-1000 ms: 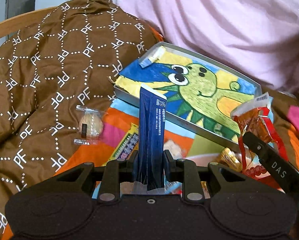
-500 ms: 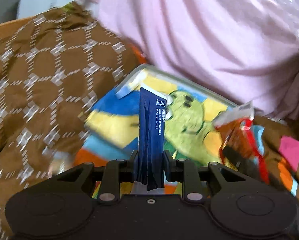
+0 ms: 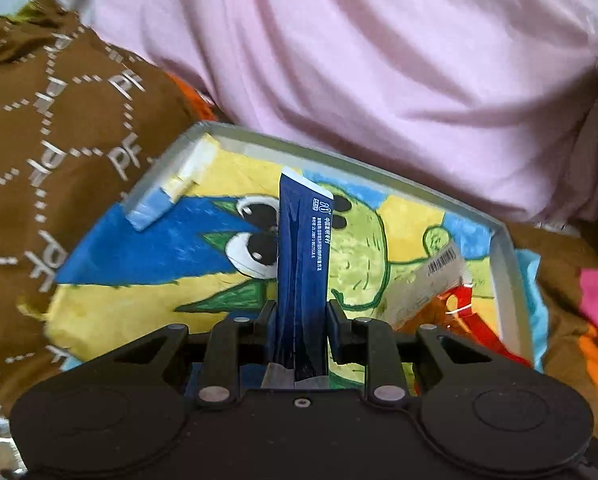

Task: Organize snacks
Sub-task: 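Carry both packets over the silver tray and open both tools to drop them inside, then move both tools back toward the remaining snacks on the blanket, then grasp the red-label quail-egg packet with the left tool while the right tool grasps the dark dried-meat packet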

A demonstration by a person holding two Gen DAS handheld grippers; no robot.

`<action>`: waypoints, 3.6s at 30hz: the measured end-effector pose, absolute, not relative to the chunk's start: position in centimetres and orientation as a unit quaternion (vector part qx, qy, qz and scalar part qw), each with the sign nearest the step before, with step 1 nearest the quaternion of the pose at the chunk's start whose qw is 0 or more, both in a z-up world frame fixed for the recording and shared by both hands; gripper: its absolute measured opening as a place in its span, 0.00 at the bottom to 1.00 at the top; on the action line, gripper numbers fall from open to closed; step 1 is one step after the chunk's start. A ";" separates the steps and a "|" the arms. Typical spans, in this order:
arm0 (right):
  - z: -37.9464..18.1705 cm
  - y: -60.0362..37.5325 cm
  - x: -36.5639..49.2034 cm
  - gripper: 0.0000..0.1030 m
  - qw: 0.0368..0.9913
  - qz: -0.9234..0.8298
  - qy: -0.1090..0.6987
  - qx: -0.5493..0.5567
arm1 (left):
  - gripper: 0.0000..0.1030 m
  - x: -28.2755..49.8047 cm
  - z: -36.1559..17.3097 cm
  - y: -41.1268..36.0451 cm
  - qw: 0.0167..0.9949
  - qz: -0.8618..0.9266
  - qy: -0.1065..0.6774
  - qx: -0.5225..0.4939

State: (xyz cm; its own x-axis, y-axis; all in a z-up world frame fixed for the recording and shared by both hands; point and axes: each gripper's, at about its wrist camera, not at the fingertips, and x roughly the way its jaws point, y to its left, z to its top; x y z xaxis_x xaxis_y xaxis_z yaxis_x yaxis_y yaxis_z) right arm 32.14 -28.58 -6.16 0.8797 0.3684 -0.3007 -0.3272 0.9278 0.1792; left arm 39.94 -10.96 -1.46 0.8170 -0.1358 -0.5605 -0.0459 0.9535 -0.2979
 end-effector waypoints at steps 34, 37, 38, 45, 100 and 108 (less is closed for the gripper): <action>-4.9 -30.4 29.7 1.00 0.991 0.060 0.119 0.028 | 0.99 35.2 -1.4 -8.2 0.957 0.016 0.245 -0.155; -4.3 -30.2 28.5 1.00 0.993 0.054 0.106 0.017 | 0.99 33.6 -0.7 -7.9 0.961 0.017 0.233 -0.145; -4.1 -30.1 28.1 1.00 0.993 0.053 0.102 0.014 | 0.99 33.1 -0.5 -7.8 0.962 0.017 0.232 -0.142; -2.9 -30.1 24.1 1.00 0.995 0.044 0.087 0.008 | 0.99 28.8 0.3 -7.1 0.967 0.013 0.218 -0.128; -8.4 -26.4 15.1 0.99 0.863 0.214 0.336 -0.310 | 0.99 15.7 -8.5 -13.5 0.909 -0.198 0.358 0.084; -9.2 -26.5 16.0 0.92 0.856 0.218 0.353 -0.307 | 0.97 16.7 -9.1 -13.7 0.893 -0.229 0.378 0.089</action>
